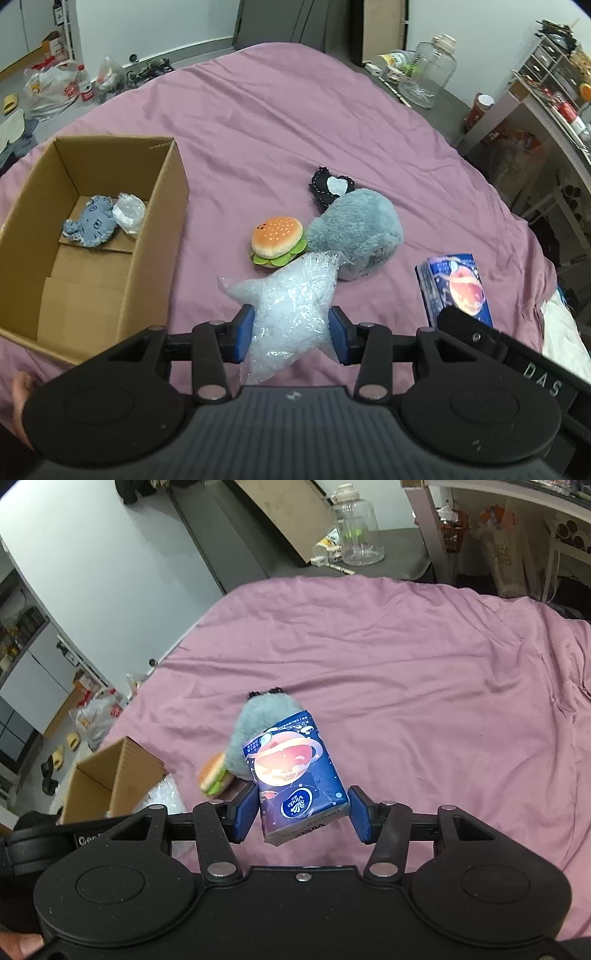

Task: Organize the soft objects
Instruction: 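Lower the bubble-wrap bag into the box with the left gripper while the right drops the tissue pack in, then move the left gripper to the grey fluffy plush and close on it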

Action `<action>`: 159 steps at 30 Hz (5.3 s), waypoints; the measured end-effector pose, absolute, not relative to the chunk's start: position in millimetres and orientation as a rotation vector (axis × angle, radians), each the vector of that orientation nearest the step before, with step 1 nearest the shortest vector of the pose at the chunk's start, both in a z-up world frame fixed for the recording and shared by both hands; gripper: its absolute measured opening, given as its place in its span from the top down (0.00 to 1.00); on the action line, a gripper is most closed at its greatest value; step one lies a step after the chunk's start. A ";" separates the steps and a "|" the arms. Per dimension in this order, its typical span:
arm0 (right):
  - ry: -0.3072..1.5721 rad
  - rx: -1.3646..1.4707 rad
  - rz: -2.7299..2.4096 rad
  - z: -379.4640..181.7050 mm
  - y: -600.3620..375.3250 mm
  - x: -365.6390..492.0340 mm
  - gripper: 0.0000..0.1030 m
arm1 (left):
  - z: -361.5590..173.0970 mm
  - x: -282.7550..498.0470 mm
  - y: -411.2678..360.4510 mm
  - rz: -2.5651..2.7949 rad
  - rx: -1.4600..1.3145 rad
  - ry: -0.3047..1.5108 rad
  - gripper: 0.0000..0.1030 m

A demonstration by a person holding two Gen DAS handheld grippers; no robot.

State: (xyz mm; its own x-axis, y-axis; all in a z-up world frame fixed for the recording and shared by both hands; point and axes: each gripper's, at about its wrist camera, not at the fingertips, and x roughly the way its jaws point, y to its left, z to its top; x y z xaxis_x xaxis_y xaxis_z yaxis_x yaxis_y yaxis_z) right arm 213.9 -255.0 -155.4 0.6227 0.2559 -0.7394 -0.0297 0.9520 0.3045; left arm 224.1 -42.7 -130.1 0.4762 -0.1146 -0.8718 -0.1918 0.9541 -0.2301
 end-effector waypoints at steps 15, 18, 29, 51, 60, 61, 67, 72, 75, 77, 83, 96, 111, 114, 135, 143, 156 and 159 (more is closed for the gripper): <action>0.819 0.286 0.188 -118.8 -231.6 195.4 0.50 | -91.4 199.2 -11.7 -0.001 -0.282 1.015 0.59; 0.808 0.282 0.197 -113.0 -223.0 192.0 0.50 | -87.1 195.0 -1.7 -0.005 -0.291 1.002 0.59; 0.787 0.264 0.223 -100.5 -186.3 188.4 0.50 | -78.0 188.9 41.7 0.018 -0.316 0.963 0.59; 0.828 0.239 0.327 -112.3 -90.9 215.8 0.50 | -107.0 196.0 147.1 0.150 -0.414 0.988 0.59; 0.869 0.225 0.376 -123.5 -59.0 228.7 0.50 | -130.7 211.4 166.9 0.191 -0.448 1.037 0.59; 0.875 0.224 0.381 -125.3 -56.3 230.3 0.50 | -133.1 212.7 168.4 0.193 -0.451 1.039 0.59; 0.908 0.219 0.406 -133.6 -41.6 235.1 0.50 | -133.8 219.5 172.5 0.205 -0.453 1.041 0.57; 0.924 0.227 0.418 -138.8 -35.0 236.7 0.50 | -120.5 222.3 179.9 0.205 -0.464 1.006 0.51; 0.927 0.245 0.430 -140.1 -33.8 237.1 0.50 | -112.2 219.2 183.8 0.223 -0.457 0.985 0.50; 0.932 0.252 0.454 -140.7 -29.3 236.7 0.46 | -109.0 216.0 185.3 0.233 -0.460 0.979 0.49; 0.933 0.257 0.452 -139.2 -35.7 229.1 0.34 | -102.5 208.6 180.5 0.248 -0.431 0.985 0.39; 0.853 0.279 0.385 -111.5 -101.9 217.6 0.28 | -80.7 192.0 142.1 0.224 -0.383 0.950 0.25; 0.820 0.284 0.329 -99.2 -175.5 229.9 0.25 | -65.7 198.0 86.8 0.219 -0.357 0.930 0.25; 0.819 0.286 0.324 -99.2 -185.0 233.6 0.24 | -64.1 201.7 77.4 0.212 -0.358 0.927 0.25; 0.848 0.474 0.251 -157.1 -272.3 264.7 0.26 | -83.9 242.2 -25.3 0.072 -0.190 0.885 0.26; 0.927 0.540 0.257 -192.7 -294.7 281.2 0.36 | -111.8 263.5 -64.6 0.051 -0.114 0.919 0.29; 0.997 0.641 0.287 -230.8 -318.9 306.5 0.42 | -152.7 290.0 -103.8 0.030 -0.033 0.976 0.37; 1.011 0.651 0.303 -236.8 -319.4 311.7 0.42 | -159.9 295.9 -107.1 0.036 -0.018 0.987 0.38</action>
